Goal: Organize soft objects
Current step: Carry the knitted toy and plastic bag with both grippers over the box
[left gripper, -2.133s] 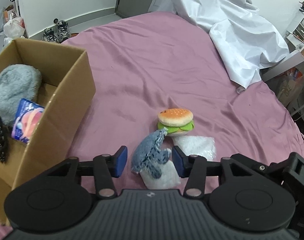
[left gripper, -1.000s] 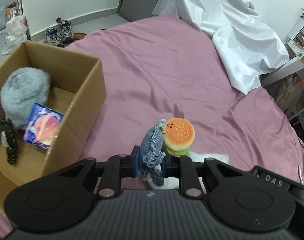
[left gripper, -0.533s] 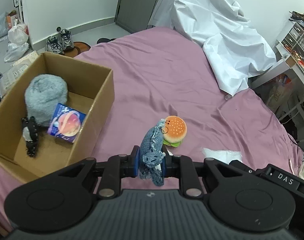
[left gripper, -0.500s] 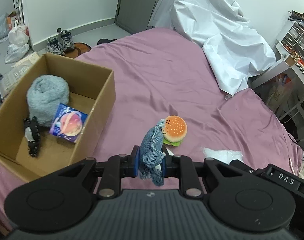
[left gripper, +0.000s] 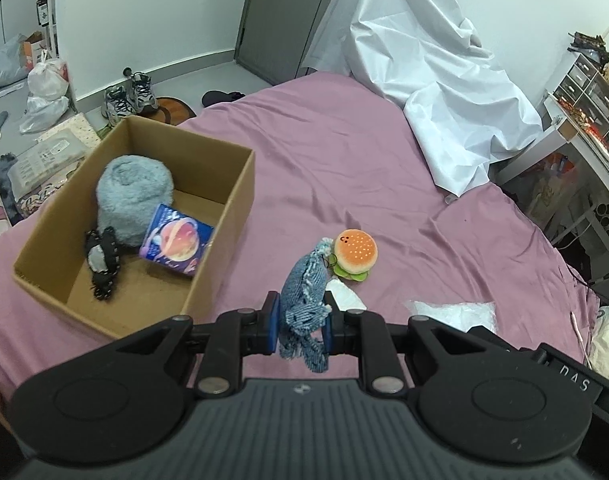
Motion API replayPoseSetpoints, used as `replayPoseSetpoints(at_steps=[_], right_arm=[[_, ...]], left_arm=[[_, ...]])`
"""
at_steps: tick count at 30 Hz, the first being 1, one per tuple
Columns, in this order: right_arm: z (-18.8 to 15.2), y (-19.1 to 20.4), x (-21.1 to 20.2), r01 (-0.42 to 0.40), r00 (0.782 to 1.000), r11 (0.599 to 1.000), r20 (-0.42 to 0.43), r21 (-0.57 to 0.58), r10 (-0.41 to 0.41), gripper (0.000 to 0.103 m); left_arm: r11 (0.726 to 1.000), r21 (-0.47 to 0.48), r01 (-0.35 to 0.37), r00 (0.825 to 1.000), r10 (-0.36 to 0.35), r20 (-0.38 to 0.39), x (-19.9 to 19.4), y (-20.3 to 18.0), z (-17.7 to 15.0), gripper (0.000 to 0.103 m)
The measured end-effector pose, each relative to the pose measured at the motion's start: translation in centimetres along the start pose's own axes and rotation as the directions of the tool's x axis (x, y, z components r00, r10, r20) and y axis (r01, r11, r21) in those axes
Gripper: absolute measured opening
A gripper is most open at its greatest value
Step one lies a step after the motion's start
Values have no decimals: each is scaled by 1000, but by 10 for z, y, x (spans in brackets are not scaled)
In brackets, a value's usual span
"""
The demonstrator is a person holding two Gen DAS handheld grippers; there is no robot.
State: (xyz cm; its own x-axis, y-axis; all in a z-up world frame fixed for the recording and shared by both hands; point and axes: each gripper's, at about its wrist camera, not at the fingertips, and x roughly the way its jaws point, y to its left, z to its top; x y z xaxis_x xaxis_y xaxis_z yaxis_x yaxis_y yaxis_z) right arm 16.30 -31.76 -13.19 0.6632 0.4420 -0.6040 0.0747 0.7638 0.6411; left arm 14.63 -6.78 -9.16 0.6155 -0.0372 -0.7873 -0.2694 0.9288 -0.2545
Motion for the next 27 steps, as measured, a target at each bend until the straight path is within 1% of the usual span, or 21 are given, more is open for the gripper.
replayPoseSetpoints(at_steps=[7,17,27], right_arm=[[-6,10,-9,16,1000,999,22,-29,-16,32],[-10,25,-18,43,998,997,39,-68,-40,32],[-14,49,-17,37,998,995,52,-89,-32,32]], left_arm=[[1000,-4,0,1000,0,21,-17,12,-3,20],[1000,-25,15,999,-14,50,-35,28,3,20],[997,-71,6,997,-1,76,-48,61,16,20]])
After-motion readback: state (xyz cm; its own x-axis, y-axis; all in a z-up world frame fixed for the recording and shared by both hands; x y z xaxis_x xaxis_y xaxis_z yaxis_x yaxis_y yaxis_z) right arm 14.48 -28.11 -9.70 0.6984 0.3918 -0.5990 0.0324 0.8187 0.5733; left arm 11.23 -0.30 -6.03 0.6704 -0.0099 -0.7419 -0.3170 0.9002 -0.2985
